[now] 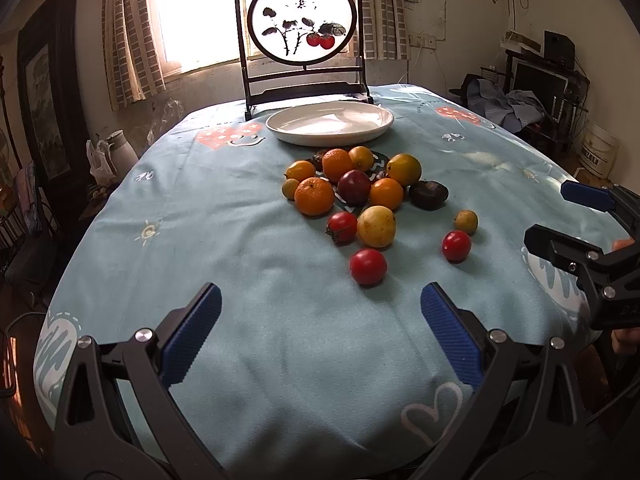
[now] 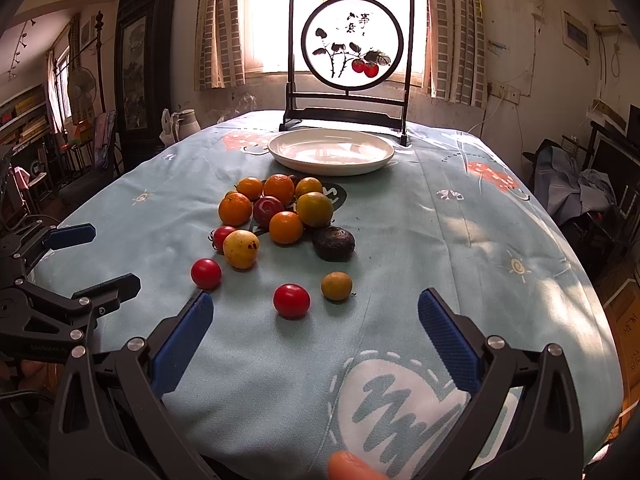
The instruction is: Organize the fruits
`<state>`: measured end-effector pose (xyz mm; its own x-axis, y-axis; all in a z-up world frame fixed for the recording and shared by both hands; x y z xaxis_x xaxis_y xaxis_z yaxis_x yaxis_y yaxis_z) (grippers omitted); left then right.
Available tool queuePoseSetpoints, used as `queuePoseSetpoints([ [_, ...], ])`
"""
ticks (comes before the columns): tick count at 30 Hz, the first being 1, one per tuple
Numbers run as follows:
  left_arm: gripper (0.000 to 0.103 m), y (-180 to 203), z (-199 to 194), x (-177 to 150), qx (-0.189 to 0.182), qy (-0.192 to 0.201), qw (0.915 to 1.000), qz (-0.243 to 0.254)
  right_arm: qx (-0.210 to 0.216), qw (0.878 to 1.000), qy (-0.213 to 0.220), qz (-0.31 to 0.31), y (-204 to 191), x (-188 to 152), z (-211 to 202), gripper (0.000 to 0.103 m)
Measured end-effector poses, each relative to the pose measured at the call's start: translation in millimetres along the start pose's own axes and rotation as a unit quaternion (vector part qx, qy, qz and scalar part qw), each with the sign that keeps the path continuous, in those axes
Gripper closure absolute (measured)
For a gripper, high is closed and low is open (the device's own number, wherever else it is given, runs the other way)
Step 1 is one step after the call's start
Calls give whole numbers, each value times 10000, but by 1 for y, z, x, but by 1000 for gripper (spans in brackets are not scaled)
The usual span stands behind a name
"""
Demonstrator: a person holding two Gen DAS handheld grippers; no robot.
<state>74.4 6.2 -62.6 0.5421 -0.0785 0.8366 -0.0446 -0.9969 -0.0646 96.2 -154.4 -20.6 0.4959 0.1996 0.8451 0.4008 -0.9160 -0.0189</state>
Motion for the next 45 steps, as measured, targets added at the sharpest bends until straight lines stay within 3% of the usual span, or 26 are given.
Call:
queuePoseSetpoints([
  [45,2,-10,13,-11,25,-174,9998,-133,116,9999,-100,41,-2,-9,8,1],
])
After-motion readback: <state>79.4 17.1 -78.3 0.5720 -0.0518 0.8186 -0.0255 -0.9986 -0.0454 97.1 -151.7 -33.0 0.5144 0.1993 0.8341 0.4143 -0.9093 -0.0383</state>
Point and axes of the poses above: each gripper's, at about its wrist camera, not at the fingertips, and z roughly the way its jaws point, y to its right, x to its top, the point moved 9 cm from there along z, roughly the way its jaws point, and after that the axes turned 6 degrees about y, right-handed, at the moved point
